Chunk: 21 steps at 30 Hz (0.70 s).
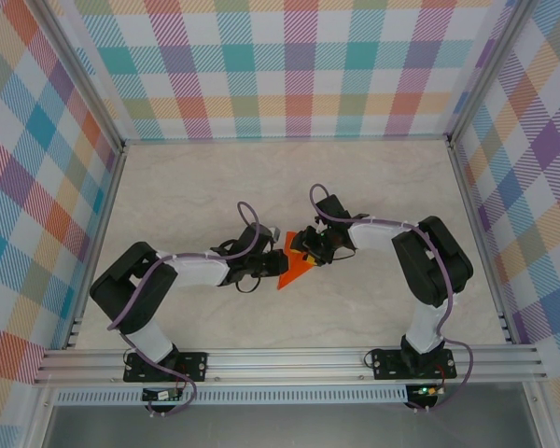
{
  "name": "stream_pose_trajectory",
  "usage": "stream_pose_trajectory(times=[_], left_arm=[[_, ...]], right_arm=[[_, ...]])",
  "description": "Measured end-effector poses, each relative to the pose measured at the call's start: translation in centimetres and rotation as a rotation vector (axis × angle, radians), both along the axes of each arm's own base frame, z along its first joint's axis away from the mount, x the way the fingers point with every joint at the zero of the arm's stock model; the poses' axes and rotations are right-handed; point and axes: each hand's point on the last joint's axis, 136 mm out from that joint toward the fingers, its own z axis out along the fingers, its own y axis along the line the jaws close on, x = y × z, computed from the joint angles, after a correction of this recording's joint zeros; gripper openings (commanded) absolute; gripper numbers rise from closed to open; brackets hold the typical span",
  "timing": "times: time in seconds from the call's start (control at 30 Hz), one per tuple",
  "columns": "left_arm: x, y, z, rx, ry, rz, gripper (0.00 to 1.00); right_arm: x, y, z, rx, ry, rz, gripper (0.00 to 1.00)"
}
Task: Fold a paper plane with a square sheet of paper (pick it up from the middle)
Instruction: Fourth fold the wing at the center of the table.
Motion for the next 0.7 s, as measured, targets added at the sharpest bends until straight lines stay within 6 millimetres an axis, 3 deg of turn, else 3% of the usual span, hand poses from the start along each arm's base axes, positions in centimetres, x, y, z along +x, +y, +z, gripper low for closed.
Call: stream_pose_trajectory(times=[0.7], left_arm=[[0.30, 0.70, -0.45, 0.030, 0.002, 0.024, 0.08]], right_arm=[[0.01, 0.00, -0.31, -0.070, 0.031, 0.017, 0.48]])
